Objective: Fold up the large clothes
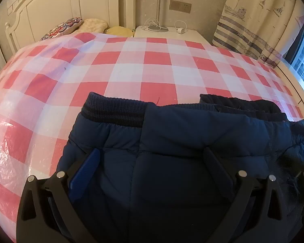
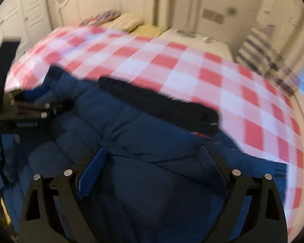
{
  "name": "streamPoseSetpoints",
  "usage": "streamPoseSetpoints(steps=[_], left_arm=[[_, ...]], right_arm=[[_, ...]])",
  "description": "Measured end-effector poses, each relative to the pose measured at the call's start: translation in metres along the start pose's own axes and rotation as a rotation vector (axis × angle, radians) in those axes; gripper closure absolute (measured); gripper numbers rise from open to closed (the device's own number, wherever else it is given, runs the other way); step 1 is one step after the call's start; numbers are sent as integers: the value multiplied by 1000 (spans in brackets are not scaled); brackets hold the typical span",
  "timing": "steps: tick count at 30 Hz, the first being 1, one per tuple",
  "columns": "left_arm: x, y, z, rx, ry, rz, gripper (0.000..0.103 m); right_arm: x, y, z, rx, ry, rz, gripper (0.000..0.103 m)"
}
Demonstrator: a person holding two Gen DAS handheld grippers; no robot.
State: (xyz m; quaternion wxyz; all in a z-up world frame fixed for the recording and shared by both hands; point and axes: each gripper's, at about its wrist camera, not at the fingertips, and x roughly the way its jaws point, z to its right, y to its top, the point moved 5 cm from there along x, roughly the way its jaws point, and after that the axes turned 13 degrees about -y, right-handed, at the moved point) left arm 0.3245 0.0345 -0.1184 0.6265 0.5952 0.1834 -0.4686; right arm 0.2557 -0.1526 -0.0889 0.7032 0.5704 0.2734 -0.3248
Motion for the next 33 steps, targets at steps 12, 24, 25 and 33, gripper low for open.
streamPoseSetpoints(steps=[12, 24, 25, 33], left_arm=[[0, -1, 1, 2, 6, 0, 2], [-24, 1, 4, -24, 0, 30, 2], [-33, 0, 9, -21, -18, 51, 2], [-38, -32, 87, 221, -10, 47, 2]], right_arm=[[42, -38, 108, 298, -36, -98, 6], [-5, -26, 92, 314, -28, -21, 7], [-19, -21, 81, 271, -19, 16, 7], [-44, -44, -45, -177, 14, -3, 6]])
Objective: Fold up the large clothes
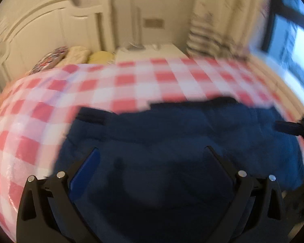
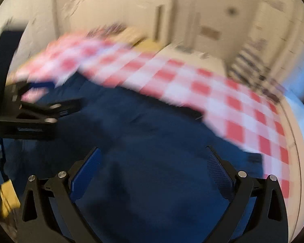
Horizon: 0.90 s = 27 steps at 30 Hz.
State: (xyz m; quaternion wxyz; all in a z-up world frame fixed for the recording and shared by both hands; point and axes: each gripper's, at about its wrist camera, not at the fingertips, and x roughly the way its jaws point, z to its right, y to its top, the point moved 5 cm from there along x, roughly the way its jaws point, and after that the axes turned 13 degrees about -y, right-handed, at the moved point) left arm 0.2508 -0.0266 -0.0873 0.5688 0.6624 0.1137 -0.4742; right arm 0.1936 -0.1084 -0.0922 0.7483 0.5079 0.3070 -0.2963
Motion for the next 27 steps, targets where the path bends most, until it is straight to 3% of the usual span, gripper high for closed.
streamPoseSetpoints(steps=[1, 2, 13, 15, 18, 21, 23, 25, 27], left_arm=[[18, -9, 5, 31, 42, -54, 2], [23, -13, 5, 25, 55, -51, 2], [28, -18, -7, -17, -5, -34, 2], [18, -17, -16, -46, 1, -14, 2], [-18, -21, -37, -88, 71, 70, 2], [-40, -31, -66, -106, 130, 86, 2], [-29, -42, -83, -154, 112, 39, 2], [-26, -47, -93, -204, 51, 44, 2], [-26, -45, -92, -188, 69, 38, 2]], right_arm=[[9, -7, -9, -12, -4, -11, 6], [15, -10, -10, 6, 8, -3, 5], [20, -13, -4, 53, 50, 7, 5], [11, -14, 6, 83, 35, 5, 6], [-13, -22, 42, 183, 36, 50, 6], [-19, -43, 96, 293, -64, 48, 5], [5, -66, 117, 364, -39, -22, 5], [20, -80, 124, 448, 72, -7, 4], [20, -81, 127, 464, 79, -5, 5]])
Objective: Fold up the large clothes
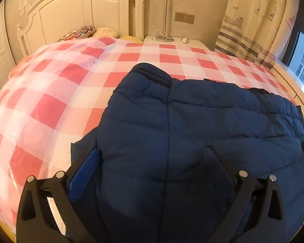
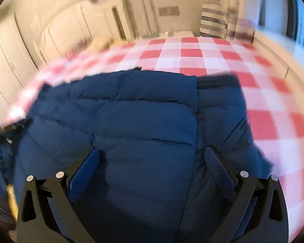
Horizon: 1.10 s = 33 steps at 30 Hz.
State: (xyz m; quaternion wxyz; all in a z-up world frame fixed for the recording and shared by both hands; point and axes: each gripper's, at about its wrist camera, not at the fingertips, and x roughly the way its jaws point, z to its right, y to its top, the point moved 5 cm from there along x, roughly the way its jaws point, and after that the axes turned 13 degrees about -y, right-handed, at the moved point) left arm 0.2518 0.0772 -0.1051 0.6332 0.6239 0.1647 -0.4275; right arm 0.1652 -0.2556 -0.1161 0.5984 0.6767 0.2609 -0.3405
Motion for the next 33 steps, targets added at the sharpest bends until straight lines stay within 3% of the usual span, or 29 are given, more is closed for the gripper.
streamPoseSetpoints(steps=[4, 8, 10, 12, 14, 16, 17, 20, 24, 26, 27, 29, 33], left_arm=[[-4, 0, 1, -19, -7, 11, 2], [-29, -8, -19, -63, 43, 66, 2], [-25, -15, -32, -90, 40, 48, 2], [-20, -20, -38, -127, 1, 52, 2], [-23, -19, -40, -124, 25, 53, 2], [-40, -17, -33, -94, 128, 95, 4], [-56, -19, -25, -63, 133, 135, 4], [-85, -22, 21, 28, 42, 191, 2], [-70, -43, 87, 182, -71, 122, 2], [-39, -57, 100, 205, -80, 23, 2], [-27, -62, 102, 207, -57, 5, 2], [-22, -68, 106, 259, -13, 53, 2], [-21, -69, 104, 265, -3, 24, 2]], right_arm=[[-13, 3, 1, -17, -67, 10, 6], [-39, -9, 22, 4, -61, 40, 5], [-32, -20, 26, -15, -77, 11, 5], [-23, -29, 28, 3, -40, 37, 5], [-24, -28, 29, 8, -64, 33, 5], [-37, -21, 26, -6, -190, 50, 5], [-51, -18, 17, -27, -214, 84, 6], [-79, -13, -22, -109, -133, 157, 5], [-77, -38, -100, -337, -33, 128, 5], [-53, -56, -119, -388, -75, 116, 4], [-49, -59, -122, -395, -89, 134, 4], [-42, -60, -119, -399, -64, 123, 4], [-41, -65, -120, -408, -68, 125, 4]])
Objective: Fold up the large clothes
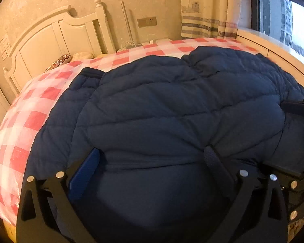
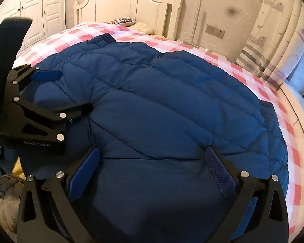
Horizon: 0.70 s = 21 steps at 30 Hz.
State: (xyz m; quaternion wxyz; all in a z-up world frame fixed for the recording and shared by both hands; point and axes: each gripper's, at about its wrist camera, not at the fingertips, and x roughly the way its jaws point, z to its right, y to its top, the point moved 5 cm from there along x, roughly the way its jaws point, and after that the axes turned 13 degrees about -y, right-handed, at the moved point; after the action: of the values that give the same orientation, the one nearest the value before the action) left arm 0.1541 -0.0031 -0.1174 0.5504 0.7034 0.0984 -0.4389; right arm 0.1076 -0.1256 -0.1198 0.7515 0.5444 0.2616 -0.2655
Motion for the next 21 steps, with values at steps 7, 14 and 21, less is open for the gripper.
streamPoseSetpoints(steps=[7, 14, 21], left_arm=[[-4, 0, 1, -9, -39, -33, 2], [-42, -25, -72, -149, 33, 19, 2], [-34, -36, -77, -117, 42, 21, 2]], right_arm=[[-4, 2, 2, 4, 14, -11, 4], [-34, -23, 64, 147, -59, -12, 5], [-26, -38, 66, 160, -5, -6, 5]])
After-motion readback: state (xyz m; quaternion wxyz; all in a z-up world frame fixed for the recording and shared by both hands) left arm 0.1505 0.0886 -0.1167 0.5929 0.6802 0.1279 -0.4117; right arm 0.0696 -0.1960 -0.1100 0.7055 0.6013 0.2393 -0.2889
